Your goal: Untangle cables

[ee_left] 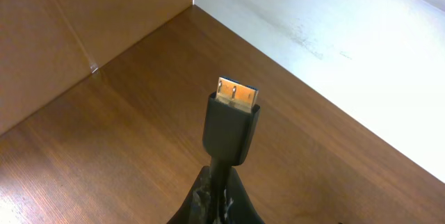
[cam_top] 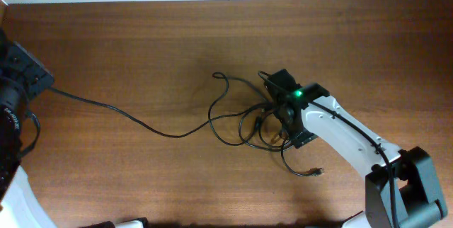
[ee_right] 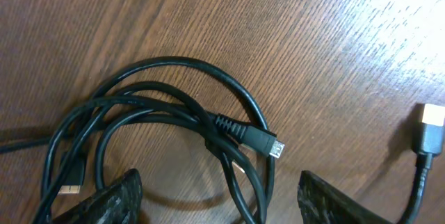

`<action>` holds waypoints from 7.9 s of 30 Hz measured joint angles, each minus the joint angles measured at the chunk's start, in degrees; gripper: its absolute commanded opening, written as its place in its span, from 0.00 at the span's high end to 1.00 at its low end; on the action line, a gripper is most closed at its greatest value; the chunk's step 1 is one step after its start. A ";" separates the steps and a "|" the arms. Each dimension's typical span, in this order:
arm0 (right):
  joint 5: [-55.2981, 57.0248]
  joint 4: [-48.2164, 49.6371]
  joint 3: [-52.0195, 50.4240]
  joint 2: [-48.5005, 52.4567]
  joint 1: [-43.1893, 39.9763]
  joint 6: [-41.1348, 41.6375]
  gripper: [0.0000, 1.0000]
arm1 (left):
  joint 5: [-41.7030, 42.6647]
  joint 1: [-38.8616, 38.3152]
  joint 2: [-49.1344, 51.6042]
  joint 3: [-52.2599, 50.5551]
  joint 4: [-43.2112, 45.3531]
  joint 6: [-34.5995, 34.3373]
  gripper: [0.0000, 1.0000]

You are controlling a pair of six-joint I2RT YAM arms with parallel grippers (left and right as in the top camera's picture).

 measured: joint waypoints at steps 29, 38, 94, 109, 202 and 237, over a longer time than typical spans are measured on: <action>0.07 6.51 -5.60 3.76 0.00 1.27 0.96 | 1.51 0.00 0.00 0.02 -0.57 0.00 1.00; 1.36 -9.31 22.38 -15.56 1.03 -22.10 0.96 | 5.60 -0.68 2.01 0.07 -0.07 0.68 1.00; -31.76 -7.56 9.27 7.02 -4.09 -124.69 0.41 | 6.49 15.34 0.70 0.11 -1.16 1.95 1.00; -34.88 -3.02 -1.31 6.99 -4.09 -122.11 0.37 | 7.52 15.34 0.70 0.09 -1.25 2.82 1.00; -7.56 -14.67 82.71 19.47 -3.61 -73.88 0.96 | -2.78 18.86 7.34 0.04 6.80 3.82 1.00; -2.64 -23.50 113.02 20.06 -8.48 -79.65 0.96 | -0.11 18.84 9.70 0.04 7.15 3.82 1.00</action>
